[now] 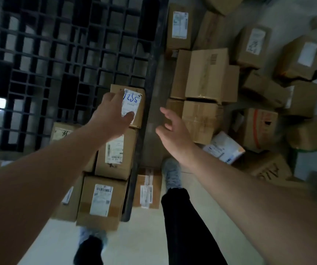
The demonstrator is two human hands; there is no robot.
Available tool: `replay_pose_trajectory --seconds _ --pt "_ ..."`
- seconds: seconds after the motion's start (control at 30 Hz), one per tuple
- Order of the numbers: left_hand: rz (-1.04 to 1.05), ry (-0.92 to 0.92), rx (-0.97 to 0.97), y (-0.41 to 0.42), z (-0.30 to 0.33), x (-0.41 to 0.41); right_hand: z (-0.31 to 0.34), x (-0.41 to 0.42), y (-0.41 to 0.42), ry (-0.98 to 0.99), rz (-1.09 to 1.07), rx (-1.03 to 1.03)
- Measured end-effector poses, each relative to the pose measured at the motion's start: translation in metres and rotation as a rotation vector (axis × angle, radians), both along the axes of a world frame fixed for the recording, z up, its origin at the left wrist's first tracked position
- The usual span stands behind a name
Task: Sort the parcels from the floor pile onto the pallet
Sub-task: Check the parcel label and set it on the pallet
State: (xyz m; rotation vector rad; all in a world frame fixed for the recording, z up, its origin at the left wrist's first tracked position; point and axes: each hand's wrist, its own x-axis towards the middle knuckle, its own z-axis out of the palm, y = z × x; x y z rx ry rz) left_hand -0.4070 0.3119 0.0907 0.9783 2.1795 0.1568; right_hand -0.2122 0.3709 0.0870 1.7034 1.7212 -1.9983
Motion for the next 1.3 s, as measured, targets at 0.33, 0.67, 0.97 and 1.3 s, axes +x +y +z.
replay_pose_trajectory --seconds 0.33,0.67,0.97,1.3 --pt "-0.233 0.020 0.065 -0.070 0.176 0.075 0.173 0.091 -0.058 -0.085 0.130 0.288" --pt "-0.662 0.099 0.155 -0.139 0.330 0.208 0.322 0.270 -0.167 -0.314 0.014 0.402" --pt "-0.781 0.147 0.242 -0.124 0.369 0.344 0.346 0.419 -0.179 -0.439 -0.045 0.383" --pt "-0.688 0.072 0.052 -0.088 0.254 0.502 0.252 0.569 -0.149 -0.398 0.019 0.259"
